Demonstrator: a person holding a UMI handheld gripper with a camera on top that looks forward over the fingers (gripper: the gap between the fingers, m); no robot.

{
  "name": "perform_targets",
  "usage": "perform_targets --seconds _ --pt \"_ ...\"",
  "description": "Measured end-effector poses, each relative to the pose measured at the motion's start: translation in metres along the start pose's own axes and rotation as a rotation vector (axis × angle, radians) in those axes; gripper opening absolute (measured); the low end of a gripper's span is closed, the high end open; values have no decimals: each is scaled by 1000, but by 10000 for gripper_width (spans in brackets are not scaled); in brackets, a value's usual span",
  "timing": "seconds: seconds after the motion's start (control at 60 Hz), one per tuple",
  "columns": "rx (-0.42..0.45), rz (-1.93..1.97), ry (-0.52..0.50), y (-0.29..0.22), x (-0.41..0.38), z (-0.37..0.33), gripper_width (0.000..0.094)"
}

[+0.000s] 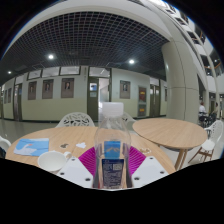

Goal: Pour water

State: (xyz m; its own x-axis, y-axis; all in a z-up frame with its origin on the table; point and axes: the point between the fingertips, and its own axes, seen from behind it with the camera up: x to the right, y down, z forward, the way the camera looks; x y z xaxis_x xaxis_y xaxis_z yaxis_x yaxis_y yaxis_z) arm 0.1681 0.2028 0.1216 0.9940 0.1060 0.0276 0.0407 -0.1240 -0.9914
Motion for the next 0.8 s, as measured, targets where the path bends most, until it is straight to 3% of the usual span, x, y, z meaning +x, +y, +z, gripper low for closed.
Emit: perform_targets --seconds 0.367,0.483,0.583,0.8 --pt "-55 -19 -20 21 -15 26 375" --pt "-95 -9 -5 26 -11 27 506" --pt "-146 -16 -8 33 -6 14 868" --pt "-115 -54 -47 19 -18 -77 849"
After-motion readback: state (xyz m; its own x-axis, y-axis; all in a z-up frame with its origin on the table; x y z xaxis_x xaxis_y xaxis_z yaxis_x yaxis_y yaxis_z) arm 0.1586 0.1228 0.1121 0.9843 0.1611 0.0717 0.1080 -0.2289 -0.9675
